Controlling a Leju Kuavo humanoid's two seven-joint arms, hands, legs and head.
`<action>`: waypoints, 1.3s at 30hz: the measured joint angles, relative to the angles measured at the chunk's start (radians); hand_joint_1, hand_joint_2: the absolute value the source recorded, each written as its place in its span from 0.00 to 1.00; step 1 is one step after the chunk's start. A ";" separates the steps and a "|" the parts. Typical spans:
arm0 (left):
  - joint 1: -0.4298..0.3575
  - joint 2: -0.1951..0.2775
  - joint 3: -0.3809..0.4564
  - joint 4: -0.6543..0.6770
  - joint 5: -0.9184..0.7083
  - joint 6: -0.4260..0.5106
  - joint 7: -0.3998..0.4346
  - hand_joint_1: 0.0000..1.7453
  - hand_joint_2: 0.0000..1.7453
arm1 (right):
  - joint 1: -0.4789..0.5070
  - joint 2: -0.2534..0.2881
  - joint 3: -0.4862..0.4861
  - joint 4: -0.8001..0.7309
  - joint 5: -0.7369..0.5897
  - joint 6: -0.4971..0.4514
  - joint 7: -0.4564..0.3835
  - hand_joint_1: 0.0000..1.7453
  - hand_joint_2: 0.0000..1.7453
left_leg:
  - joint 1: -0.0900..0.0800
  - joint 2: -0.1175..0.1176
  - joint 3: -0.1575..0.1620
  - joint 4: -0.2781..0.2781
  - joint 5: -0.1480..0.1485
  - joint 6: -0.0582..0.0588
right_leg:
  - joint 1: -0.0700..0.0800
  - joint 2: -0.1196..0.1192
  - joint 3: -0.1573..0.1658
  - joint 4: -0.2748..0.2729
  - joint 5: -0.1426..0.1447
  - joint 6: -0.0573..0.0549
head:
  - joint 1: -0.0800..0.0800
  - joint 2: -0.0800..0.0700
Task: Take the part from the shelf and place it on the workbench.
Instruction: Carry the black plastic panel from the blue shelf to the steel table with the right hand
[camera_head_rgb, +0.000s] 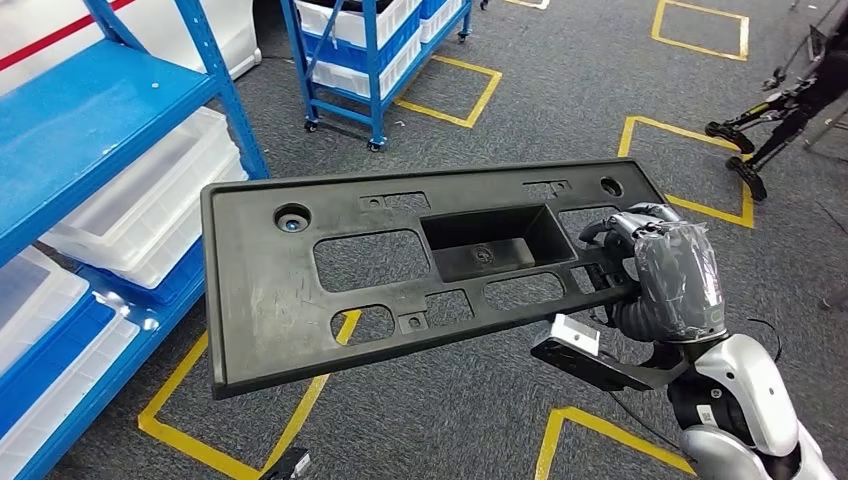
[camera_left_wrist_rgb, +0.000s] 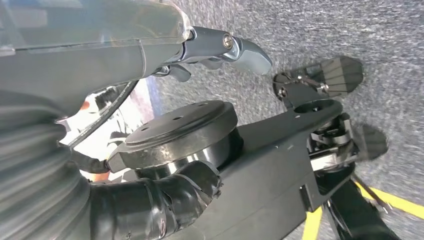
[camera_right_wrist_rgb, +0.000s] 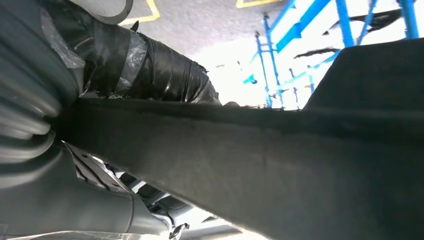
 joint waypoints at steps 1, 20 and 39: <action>0.000 0.000 0.000 0.000 -0.004 0.009 0.000 0.00 1.00 | 0.001 0.000 0.000 0.000 -0.001 0.001 0.001 1.00 1.00 | -0.001 0.013 -0.001 0.001 0.000 0.000 | -0.002 -0.003 0.000 0.008 0.007 0.002 | 0.000 0.000; -0.002 0.019 -0.005 0.000 -0.015 0.047 0.008 0.00 1.00 | -0.050 0.096 0.035 0.035 0.092 0.005 0.053 1.00 1.00 | 0.006 -0.057 -0.052 0.092 -0.020 -0.041 | 0.011 0.062 0.125 -0.256 0.129 -0.059 | -0.001 0.000; 0.002 0.014 -0.007 0.000 -0.004 0.073 0.000 0.00 1.00 | -0.058 0.101 0.064 0.088 0.030 -0.060 0.012 1.00 1.00 | -0.011 0.054 -0.026 0.013 0.007 -0.014 | 0.040 -0.059 0.139 -0.279 0.127 -0.057 | 0.005 0.000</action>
